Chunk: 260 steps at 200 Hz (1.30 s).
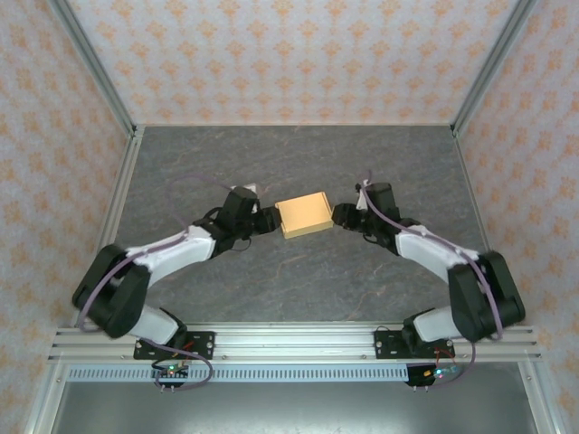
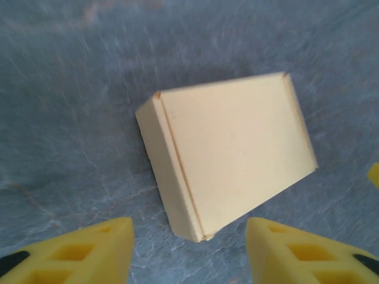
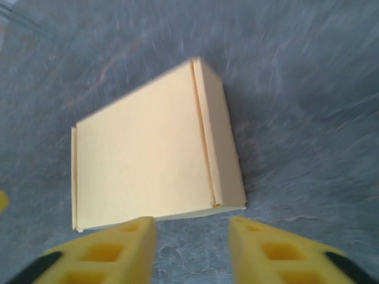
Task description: Fold the paper box
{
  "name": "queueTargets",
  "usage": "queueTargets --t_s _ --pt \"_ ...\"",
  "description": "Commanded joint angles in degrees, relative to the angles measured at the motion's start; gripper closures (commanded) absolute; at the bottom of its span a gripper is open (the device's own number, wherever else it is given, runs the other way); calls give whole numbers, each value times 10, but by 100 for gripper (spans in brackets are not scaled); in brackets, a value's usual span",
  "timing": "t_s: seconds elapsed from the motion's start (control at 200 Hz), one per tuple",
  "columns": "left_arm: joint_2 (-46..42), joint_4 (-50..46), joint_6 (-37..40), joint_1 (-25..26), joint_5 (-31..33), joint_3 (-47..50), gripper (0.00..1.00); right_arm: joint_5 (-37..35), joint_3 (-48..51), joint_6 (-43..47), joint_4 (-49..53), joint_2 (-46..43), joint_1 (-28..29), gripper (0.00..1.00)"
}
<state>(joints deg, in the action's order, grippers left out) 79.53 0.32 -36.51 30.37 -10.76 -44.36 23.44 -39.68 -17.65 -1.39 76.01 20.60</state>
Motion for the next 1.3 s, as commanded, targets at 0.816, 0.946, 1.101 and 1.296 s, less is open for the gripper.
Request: queueTargets --t_s 0.816,0.946,1.101,1.296 --pt "45 391 359 -262 233 185 0 -398 179 257 -455 74 -105 0" --pt "60 410 375 -282 136 196 0 -312 210 222 -560 126 -159 1" --pt "62 419 372 -291 118 199 0 -285 166 210 -459 119 -175 1" --pt "62 420 372 -291 120 199 0 -279 157 210 -429 109 -178 1"
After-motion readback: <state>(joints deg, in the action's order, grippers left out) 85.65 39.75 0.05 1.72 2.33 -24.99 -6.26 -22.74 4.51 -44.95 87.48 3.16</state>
